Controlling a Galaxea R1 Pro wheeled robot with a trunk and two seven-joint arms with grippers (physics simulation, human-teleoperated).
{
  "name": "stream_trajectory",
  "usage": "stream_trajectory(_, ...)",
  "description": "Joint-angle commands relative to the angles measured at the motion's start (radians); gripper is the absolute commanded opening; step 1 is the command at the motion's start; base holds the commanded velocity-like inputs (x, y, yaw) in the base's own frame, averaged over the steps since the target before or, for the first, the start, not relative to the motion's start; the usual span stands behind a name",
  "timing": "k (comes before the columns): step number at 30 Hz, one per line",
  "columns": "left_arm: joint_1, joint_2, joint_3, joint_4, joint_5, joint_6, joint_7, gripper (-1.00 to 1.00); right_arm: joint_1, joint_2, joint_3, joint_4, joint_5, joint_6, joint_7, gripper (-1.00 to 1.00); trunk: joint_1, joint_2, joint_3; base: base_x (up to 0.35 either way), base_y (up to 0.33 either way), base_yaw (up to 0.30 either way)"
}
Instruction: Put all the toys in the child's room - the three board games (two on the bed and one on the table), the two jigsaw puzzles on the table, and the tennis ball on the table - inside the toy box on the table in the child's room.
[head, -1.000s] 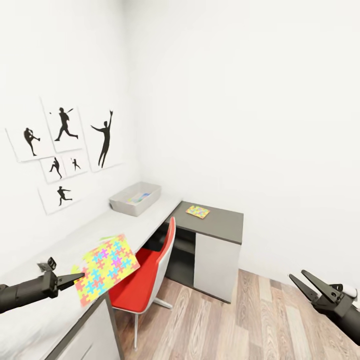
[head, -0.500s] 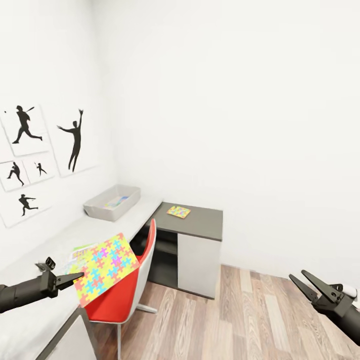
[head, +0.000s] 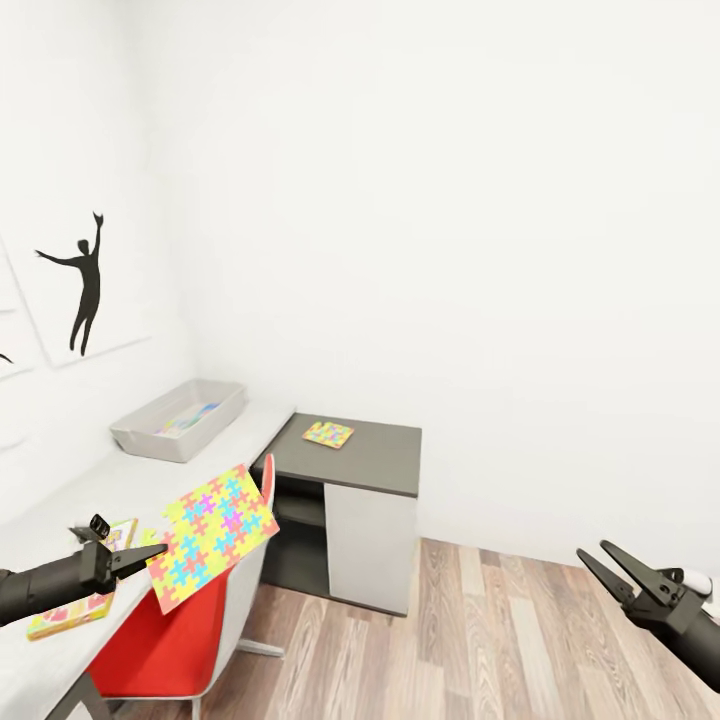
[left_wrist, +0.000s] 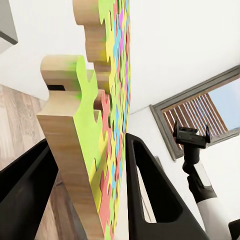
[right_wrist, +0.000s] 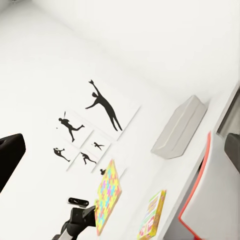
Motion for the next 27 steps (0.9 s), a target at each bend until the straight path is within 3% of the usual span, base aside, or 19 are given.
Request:
stream_trajectory(1,0.000,0.000,0.000,0.000,0.001,0.011,-0.004,-1.00,0.000,0.000,0.000,0.000,-0.003,0.005,0.000,1.00,0.001,0.000,0.000,0.249,-0.212,-0.006)
stream_trajectory(14,0.000,0.002,0.002,0.000,0.001,0.010,-0.004,-1.00,0.000,0.000,0.002,-0.002,0.000,0.006,-0.001,1.00,0.001,0.000,0.000,0.282,-0.115,-0.001)
stream_trajectory(19,0.000,0.014,0.057,0.000,0.002,0.010,-0.038,-1.00,0.000,0.000,0.004,-0.004,0.000,0.005,-0.001,1.00,0.001,0.000,0.000,0.308,-0.003,-0.021)
stream_trajectory(22,0.000,0.042,0.103,-0.001,0.002,0.011,-0.051,-1.00,0.000,0.000,0.004,-0.006,-0.001,0.005,-0.001,1.00,0.001,0.000,0.002,0.250,-0.027,-0.143)
stream_trajectory(27,0.000,0.072,0.123,0.001,0.001,0.011,-0.051,-1.00,0.000,0.000,0.002,-0.006,-0.001,0.005,-0.001,1.00,0.001,0.000,0.004,0.183,-0.067,-0.057)
